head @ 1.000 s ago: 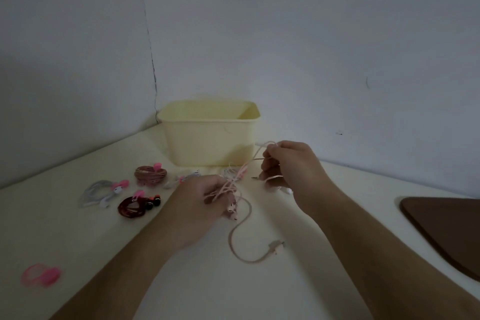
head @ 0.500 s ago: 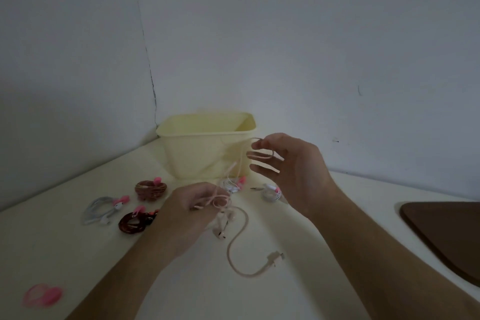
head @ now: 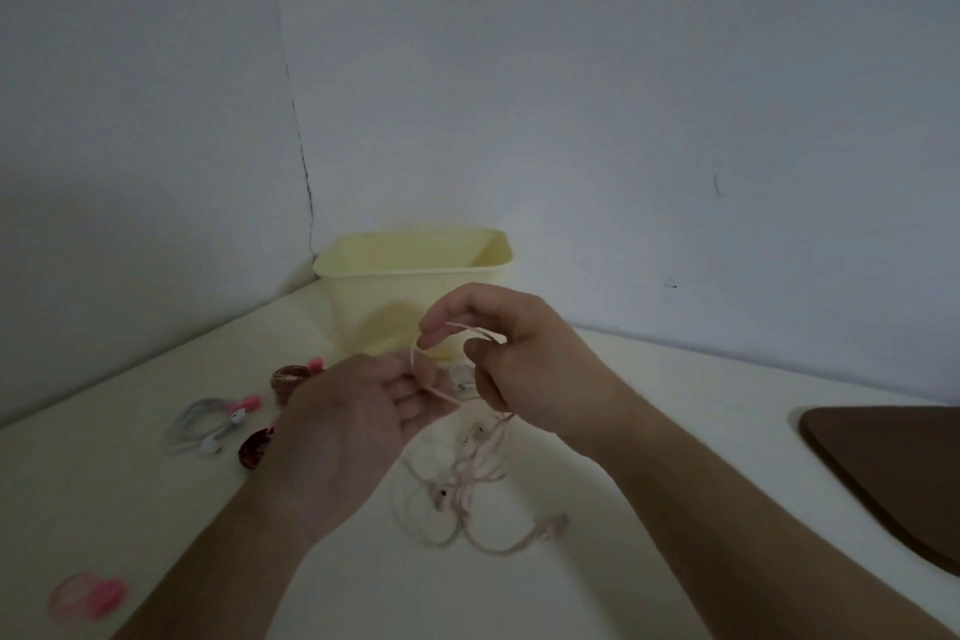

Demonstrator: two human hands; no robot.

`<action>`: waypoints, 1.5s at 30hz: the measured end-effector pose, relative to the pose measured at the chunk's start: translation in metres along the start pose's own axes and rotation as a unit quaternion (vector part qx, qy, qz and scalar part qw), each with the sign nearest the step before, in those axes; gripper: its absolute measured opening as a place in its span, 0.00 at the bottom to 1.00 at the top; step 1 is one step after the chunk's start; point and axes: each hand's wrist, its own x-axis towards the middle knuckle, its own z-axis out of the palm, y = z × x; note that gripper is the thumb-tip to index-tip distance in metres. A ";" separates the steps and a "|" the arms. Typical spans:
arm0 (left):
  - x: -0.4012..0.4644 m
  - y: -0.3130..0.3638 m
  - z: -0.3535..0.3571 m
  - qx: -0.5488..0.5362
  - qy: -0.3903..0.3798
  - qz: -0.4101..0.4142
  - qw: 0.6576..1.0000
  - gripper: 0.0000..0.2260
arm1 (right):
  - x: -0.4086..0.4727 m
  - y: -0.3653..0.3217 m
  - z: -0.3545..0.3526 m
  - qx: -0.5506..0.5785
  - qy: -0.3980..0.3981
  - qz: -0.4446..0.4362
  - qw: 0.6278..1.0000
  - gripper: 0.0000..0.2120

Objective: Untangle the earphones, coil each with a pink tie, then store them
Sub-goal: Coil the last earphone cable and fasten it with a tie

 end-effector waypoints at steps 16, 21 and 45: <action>-0.006 0.015 -0.006 -0.010 0.131 0.033 0.991 0.13 | 0.010 0.004 -0.080 0.097 0.344 0.087 0.930 0.18; -0.006 0.015 -0.006 -0.061 0.124 0.056 0.989 0.13 | 0.006 -0.004 -0.090 0.260 0.380 0.129 0.878 0.06; -0.002 0.023 -0.032 0.051 0.254 0.062 0.964 0.22 | -0.009 -0.011 -0.123 0.175 0.424 0.154 0.875 0.07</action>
